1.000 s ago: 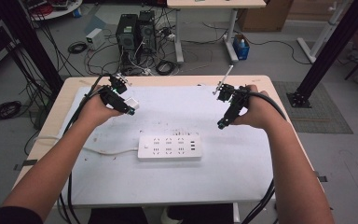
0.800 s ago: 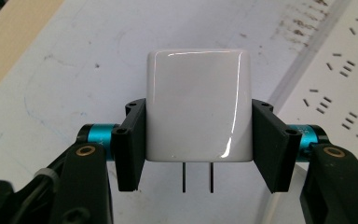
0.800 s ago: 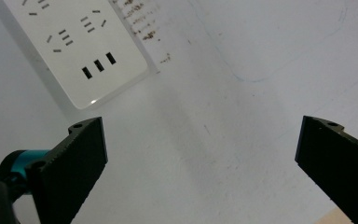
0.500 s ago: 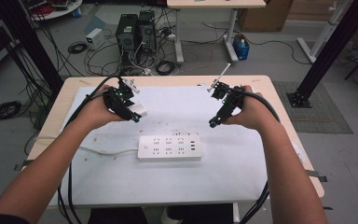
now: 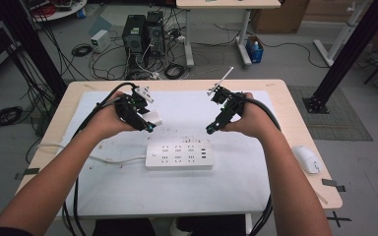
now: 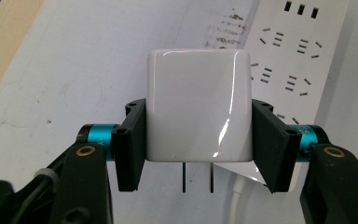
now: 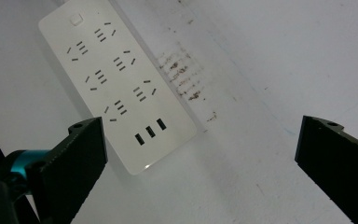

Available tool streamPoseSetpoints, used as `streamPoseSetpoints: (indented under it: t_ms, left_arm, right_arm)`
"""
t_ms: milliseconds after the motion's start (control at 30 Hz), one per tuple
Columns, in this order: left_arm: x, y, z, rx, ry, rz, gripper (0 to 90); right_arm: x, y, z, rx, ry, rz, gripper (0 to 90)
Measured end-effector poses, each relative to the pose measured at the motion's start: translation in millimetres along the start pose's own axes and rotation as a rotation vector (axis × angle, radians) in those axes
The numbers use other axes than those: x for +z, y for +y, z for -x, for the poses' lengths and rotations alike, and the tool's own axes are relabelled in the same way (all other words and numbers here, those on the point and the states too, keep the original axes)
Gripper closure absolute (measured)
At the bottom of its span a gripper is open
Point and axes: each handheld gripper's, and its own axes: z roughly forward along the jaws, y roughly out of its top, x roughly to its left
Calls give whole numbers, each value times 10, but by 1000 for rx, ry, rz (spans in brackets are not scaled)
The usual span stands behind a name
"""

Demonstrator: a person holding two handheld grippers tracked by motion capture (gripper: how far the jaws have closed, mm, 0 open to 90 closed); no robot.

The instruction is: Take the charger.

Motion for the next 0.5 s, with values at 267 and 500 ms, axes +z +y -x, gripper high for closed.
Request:
streamPoseSetpoints:
  t_ms: [267, 500]
  left_arm:
    - [-96, 12, -39, -8, 15, -13, 425]
    - [-235, 19, -63, -6, 33, 2, 425]
  right_arm:
    - [-72, -1, 25, -11, -16, 0, 15]
    - [-135, 24, 48, -7, -34, -12, 15]
